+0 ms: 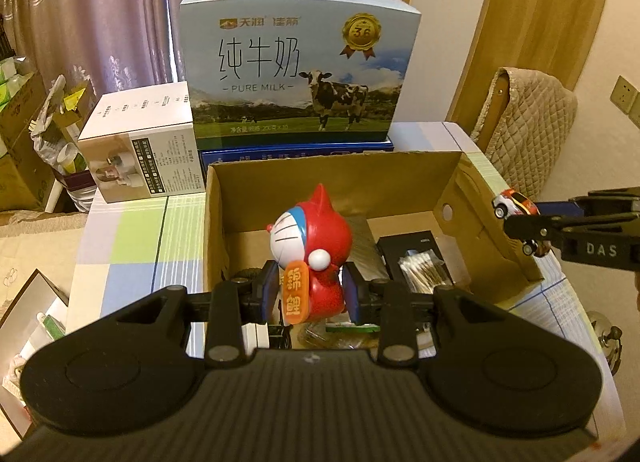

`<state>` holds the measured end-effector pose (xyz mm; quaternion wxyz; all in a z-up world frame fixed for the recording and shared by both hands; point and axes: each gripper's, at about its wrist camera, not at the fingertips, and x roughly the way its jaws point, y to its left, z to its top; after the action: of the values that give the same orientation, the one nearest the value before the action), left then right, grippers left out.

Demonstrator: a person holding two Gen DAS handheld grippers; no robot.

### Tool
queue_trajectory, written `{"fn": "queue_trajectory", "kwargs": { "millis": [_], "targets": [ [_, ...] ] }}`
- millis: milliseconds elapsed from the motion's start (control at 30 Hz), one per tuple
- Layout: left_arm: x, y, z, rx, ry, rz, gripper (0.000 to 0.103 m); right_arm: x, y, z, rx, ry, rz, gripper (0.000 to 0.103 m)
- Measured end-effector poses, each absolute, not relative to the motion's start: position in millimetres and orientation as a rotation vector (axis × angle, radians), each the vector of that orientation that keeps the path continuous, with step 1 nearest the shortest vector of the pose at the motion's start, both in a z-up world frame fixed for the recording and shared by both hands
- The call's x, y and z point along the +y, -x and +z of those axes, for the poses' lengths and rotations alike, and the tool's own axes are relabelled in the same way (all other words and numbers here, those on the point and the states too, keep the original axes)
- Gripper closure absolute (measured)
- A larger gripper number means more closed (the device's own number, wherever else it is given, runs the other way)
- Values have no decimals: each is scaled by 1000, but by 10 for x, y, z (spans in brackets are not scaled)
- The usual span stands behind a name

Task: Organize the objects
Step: 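Open the left tool to release the red figure into the box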

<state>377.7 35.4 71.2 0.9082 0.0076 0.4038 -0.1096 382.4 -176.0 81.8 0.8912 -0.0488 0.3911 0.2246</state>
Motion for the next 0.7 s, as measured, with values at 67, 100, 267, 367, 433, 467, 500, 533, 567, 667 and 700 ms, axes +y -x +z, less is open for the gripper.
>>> {"fn": "queue_trajectory", "kwargs": {
  "millis": [67, 100, 267, 367, 433, 467, 500, 533, 567, 667, 700],
  "targets": [
    [367, -3830, 689, 839, -7, -226, 74, -1754, -3844, 792, 816, 103, 466, 76],
    [366, -3855, 674, 841, -7, -226, 74, -1752, -3859, 779, 818, 101, 466, 76],
    [331, -3949, 596, 854, -9, -229, 74, -1750, -3932, 710, 832, 92, 458, 76],
    [316, -3993, 553, 856, -3, -230, 74, -1752, -3960, 686, 837, 90, 457, 76],
    [309, -4023, 517, 852, 3, -235, 74, -1750, -3969, 668, 839, 91, 457, 76],
    [301, -4041, 498, 850, 2, -240, 74, -1751, -3975, 658, 840, 90, 457, 76],
    [291, -4059, 473, 853, 3, -240, 68, -1751, -3973, 643, 843, 88, 456, 76],
    [289, -4065, 453, 847, 6, -233, 61, -1750, -3972, 623, 846, 85, 456, 76],
    [288, -4066, 444, 838, 6, -224, 56, -1750, -3966, 605, 848, 81, 456, 76],
    [296, -4057, 430, 832, 9, -221, 56, -1754, -3960, 540, 858, 70, 454, 76],
    [297, -4050, 428, 832, 5, -221, 56, -1751, -3957, 517, 861, 72, 454, 76]
  ]
}}
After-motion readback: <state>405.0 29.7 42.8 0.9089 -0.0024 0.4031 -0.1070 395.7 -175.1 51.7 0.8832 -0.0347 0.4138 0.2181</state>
